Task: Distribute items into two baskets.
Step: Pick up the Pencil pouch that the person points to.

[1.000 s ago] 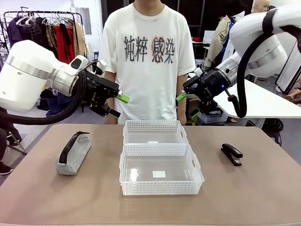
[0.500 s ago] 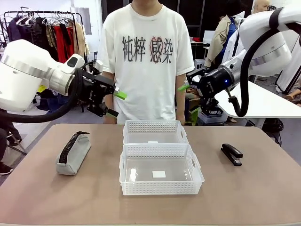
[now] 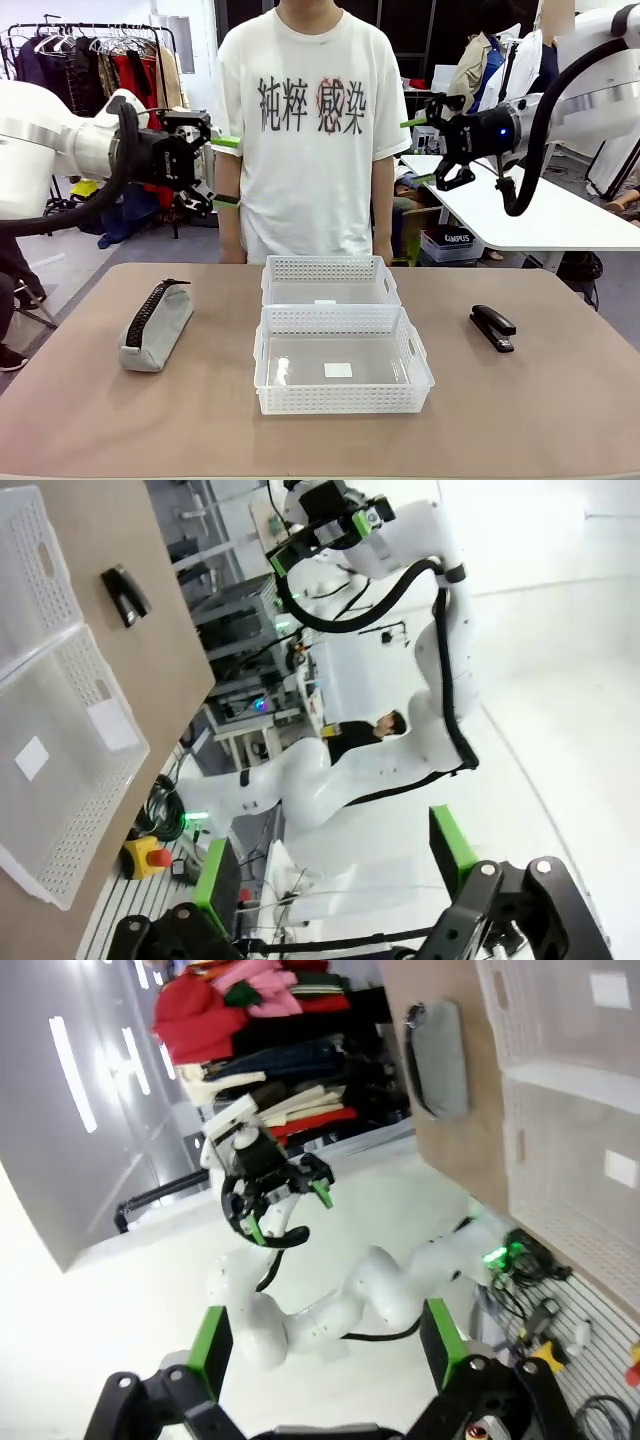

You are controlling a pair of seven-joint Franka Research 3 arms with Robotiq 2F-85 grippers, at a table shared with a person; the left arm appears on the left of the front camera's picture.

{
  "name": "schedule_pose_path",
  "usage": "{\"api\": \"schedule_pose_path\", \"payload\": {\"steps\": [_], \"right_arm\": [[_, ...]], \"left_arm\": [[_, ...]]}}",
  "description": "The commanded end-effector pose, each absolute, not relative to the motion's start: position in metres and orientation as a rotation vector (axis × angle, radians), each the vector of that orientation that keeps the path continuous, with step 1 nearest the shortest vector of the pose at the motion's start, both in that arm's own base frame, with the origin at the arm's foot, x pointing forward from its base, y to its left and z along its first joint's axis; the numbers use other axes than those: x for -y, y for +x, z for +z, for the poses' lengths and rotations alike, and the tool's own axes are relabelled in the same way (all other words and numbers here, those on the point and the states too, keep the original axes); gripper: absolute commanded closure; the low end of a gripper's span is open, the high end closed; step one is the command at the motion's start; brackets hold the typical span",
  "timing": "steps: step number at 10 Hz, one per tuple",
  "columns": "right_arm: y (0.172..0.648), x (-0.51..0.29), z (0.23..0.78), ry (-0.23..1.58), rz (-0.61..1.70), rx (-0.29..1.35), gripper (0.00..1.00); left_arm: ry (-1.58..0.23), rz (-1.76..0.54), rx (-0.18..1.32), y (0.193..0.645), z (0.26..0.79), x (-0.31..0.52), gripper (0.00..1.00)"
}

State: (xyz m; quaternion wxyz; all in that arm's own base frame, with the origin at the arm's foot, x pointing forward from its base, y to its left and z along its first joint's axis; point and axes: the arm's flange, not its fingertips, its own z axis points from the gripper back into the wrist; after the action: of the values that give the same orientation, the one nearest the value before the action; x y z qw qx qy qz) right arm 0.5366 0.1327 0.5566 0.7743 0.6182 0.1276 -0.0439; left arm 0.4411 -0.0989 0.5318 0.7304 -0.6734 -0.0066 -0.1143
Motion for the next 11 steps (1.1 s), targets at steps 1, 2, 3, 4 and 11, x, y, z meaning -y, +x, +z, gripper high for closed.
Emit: {"api": "schedule_pose_path", "payload": {"steps": [1, 2, 3, 4, 11], "right_arm": [[0.554, -0.123, 0.561, 1.394, -0.001, -0.232, 0.00], [0.560, -0.118, 0.560, 1.396, 0.003, -0.214, 0.00], [0.564, -0.112, 0.558, 1.397, 0.049, -0.196, 0.00], [0.568, -0.107, 0.558, 1.403, 0.067, -0.203, 0.00], [0.567, -0.061, 0.548, 1.508, 0.096, -0.123, 0.00]], "left_arm": [[-1.524, -0.185, 0.037, 0.457, 0.538, 0.084, 0.00], [-1.531, -0.155, 0.050, 0.461, 0.538, 0.076, 0.00], [-1.545, -0.137, 0.061, 0.465, 0.539, 0.069, 0.00], [-1.546, -0.118, 0.069, 0.468, 0.537, 0.063, 0.00], [-1.538, -0.102, 0.130, 0.480, 0.552, 0.059, 0.00]]}}
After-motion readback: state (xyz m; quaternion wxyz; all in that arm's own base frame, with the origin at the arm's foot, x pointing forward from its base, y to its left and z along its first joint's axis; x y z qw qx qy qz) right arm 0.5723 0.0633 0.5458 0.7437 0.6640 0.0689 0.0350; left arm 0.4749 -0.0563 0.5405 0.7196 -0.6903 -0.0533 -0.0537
